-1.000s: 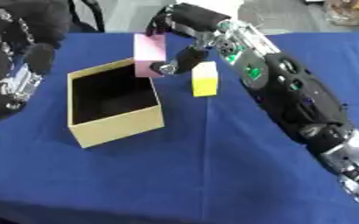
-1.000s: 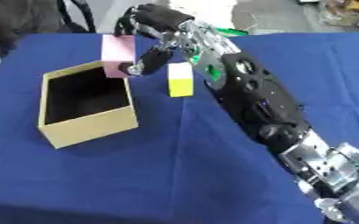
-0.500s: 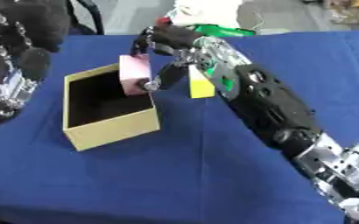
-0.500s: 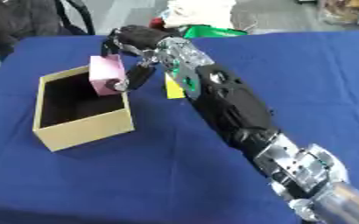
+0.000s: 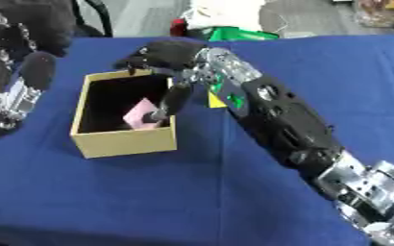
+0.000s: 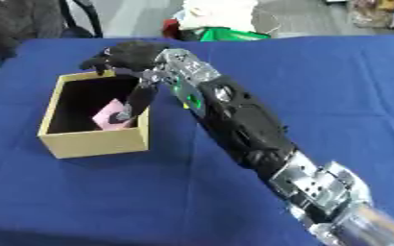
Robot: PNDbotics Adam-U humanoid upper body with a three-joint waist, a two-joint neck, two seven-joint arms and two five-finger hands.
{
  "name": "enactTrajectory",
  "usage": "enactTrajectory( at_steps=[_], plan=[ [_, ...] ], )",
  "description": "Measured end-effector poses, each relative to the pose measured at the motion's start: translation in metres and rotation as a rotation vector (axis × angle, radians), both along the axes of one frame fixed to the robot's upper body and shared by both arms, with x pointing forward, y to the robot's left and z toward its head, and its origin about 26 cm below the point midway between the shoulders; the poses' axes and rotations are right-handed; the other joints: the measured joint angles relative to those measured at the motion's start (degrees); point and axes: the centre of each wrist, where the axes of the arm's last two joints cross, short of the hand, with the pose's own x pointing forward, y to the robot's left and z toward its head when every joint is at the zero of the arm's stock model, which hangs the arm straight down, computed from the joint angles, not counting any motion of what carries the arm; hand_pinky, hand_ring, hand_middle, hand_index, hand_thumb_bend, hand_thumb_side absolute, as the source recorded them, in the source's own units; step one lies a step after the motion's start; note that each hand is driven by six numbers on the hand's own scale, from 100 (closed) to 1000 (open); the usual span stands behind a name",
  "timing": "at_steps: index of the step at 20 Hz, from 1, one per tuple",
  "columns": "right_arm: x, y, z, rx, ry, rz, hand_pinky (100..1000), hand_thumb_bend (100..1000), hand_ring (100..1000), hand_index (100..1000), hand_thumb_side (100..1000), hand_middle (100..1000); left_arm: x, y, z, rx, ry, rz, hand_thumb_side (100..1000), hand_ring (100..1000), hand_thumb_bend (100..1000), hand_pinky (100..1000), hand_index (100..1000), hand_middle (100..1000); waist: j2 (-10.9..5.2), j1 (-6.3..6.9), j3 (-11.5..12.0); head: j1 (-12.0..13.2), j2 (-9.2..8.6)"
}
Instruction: Pick up objects on the table and place them in the box.
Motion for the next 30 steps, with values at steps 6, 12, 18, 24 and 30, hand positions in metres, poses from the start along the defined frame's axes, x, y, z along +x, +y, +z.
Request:
enactTrajectory(
  at_steps=[6, 12, 18, 24, 30],
  plan=[
    [-0.004, -0.003, 0.013, 0.141, -0.054, -0.017, 867, 571, 805, 1000, 509, 720, 0.0, 0.0, 0.0, 0.0, 0.001, 0.0, 610, 669, 326, 656, 839, 666, -0.24, -0.04, -0.59, 0.52, 0.0],
    [0.001, -0.029, 0.024, 0.207, 0.023, -0.096, 867, 547, 819, 1000, 502, 756, 0.0, 0.001, -0.003, 0.001, 0.01, 0.004, 602, 668, 315, 653, 839, 665, -0.58, -0.48, -2.03, 1.42, 0.0],
    [0.004, -0.056, 0.027, 0.242, 0.138, -0.175, 863, 543, 820, 1000, 491, 759, 0.0, 0.005, -0.007, 0.009, 0.024, 0.015, 620, 668, 321, 652, 840, 665, -0.6, -0.77, -3.39, 2.33, 0.0],
    [0.006, -0.073, 0.023, 0.256, 0.212, -0.215, 862, 546, 820, 1000, 483, 760, 0.002, 0.007, -0.01, 0.01, 0.033, 0.026, 624, 667, 321, 651, 841, 664, -0.5, -0.7, -4.03, 2.89, 0.0],
    [0.012, -0.086, 0.006, 0.24, 0.297, -0.253, 863, 545, 823, 985, 466, 762, 0.001, 0.008, -0.011, 0.011, 0.036, 0.029, 628, 667, 321, 651, 841, 663, -0.22, -0.33, -4.22, 3.19, -0.03]
  ],
)
